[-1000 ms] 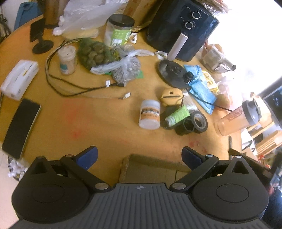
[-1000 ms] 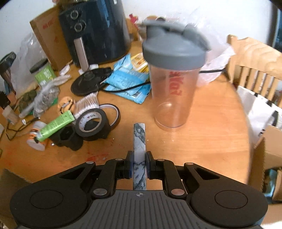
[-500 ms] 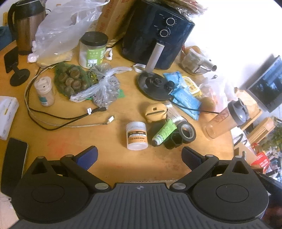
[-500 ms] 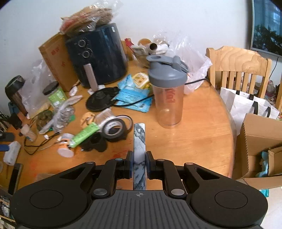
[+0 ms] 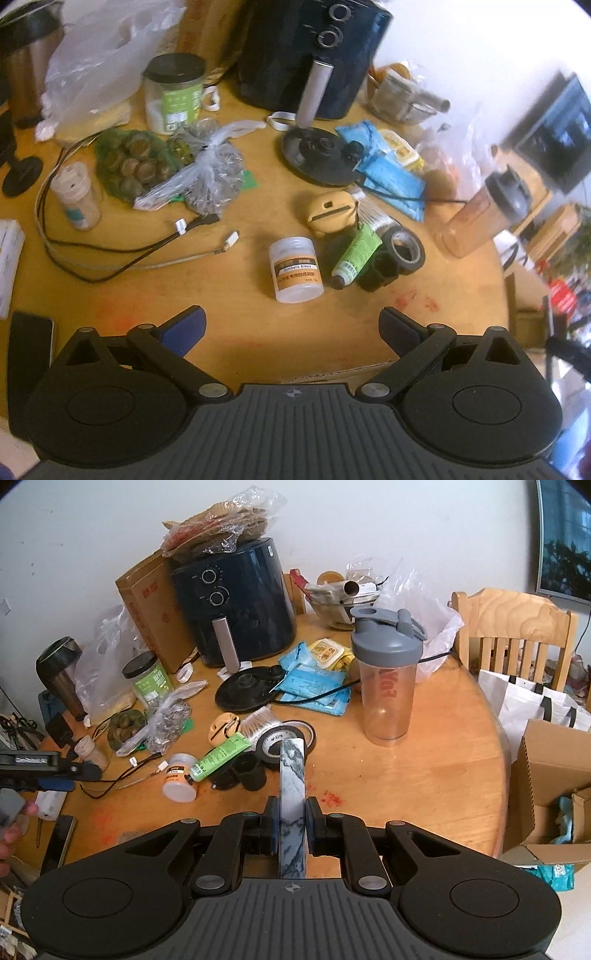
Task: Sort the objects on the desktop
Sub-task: 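Carry the strip with the right tool while the left tool approaches the green tube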
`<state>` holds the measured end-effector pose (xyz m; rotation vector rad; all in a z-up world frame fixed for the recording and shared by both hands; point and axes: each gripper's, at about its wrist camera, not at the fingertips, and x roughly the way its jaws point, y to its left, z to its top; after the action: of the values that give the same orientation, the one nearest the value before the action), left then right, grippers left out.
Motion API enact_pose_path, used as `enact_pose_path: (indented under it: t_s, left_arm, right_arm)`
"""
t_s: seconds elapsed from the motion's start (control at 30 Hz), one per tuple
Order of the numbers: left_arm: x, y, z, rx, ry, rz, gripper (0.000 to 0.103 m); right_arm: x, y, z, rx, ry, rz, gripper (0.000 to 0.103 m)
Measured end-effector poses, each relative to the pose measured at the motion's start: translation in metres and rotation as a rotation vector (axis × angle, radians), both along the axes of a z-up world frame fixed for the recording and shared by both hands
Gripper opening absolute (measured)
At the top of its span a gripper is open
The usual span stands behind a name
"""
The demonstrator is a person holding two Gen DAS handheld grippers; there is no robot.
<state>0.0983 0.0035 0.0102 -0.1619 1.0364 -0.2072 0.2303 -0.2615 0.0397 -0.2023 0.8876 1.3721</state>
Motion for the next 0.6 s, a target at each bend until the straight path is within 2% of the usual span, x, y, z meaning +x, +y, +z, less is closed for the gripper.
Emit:
enact_pose_path:
  t_s: [0.17, 0.33, 0.6]
  left_arm:
    - [0.005, -0.016, -0.004, 0.000, -0.072, -0.119, 0.101]
    - [0.019, -0.039, -0.006, -0.007, -0.108, -0.205, 0.101]
    - [0.048, -0.070, -0.018, 0.058, -0.135, -0.304, 0.096]
  right_arm:
    - [0.002, -0.006, -0.005, -0.008, 0.002, 0.020, 0.017]
    - [0.006, -0.012, -0.012, -0.019, 0.019, 0.026, 0.017]
    - [0.009, -0.017, -0.019, -0.029, 0.034, 0.021, 0.017]
